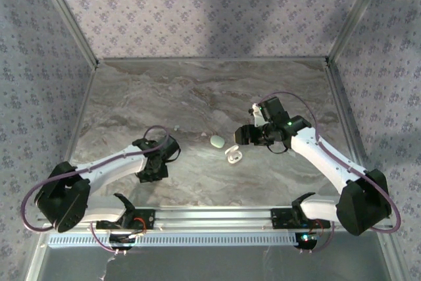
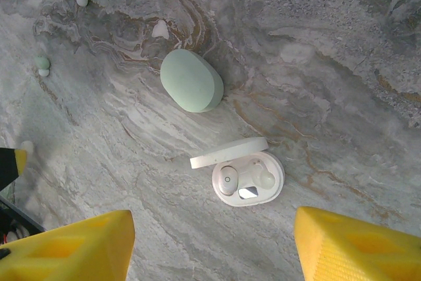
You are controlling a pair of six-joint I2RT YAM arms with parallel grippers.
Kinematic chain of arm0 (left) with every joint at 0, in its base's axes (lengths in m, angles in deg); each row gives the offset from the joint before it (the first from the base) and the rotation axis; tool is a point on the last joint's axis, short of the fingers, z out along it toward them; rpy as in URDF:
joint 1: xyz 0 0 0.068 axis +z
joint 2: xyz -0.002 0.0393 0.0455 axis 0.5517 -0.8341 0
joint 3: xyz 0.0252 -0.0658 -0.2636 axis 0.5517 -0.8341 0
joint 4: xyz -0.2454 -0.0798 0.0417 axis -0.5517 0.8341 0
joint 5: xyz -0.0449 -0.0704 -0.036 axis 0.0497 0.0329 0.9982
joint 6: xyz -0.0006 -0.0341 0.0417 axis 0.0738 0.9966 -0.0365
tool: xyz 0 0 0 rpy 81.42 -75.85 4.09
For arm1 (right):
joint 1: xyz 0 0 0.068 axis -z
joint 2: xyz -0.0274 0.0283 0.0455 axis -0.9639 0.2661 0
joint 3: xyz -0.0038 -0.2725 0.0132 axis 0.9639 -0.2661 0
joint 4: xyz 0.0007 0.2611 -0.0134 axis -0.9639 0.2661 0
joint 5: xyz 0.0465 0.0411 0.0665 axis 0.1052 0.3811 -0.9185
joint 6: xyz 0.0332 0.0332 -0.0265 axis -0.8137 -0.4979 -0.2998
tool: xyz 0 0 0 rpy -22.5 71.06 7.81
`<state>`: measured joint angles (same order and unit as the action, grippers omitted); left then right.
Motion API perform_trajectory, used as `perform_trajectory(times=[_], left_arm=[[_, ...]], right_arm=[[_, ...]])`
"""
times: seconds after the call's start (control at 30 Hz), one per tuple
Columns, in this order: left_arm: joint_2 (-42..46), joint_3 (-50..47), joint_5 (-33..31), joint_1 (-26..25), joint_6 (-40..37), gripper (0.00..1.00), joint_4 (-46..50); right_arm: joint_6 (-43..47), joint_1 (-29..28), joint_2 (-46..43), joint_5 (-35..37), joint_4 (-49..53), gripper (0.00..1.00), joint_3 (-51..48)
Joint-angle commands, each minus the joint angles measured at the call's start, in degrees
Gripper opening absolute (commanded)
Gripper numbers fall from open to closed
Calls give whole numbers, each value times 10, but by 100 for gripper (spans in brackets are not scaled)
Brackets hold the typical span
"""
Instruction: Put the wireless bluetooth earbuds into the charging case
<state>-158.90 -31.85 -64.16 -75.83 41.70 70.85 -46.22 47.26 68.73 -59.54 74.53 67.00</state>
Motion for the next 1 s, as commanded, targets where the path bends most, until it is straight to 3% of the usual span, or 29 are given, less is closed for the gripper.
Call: perform_trajectory(times=[0.0, 0.2, 0.57, 0.97], left_arm=[[25, 30, 15, 4, -19, 14, 7], [50, 47, 94, 19, -52, 14, -68], [64, 33, 306, 66, -67, 14, -309], [70, 9, 452, 88, -15, 13, -520]], right_arm=[[-7, 0, -1, -10, 3, 67, 3], [-16, 4, -2, -21, 3, 67, 2], [-39, 53, -24, -83, -27, 68, -16], [-118, 138, -74, -254, -125, 68, -67]])
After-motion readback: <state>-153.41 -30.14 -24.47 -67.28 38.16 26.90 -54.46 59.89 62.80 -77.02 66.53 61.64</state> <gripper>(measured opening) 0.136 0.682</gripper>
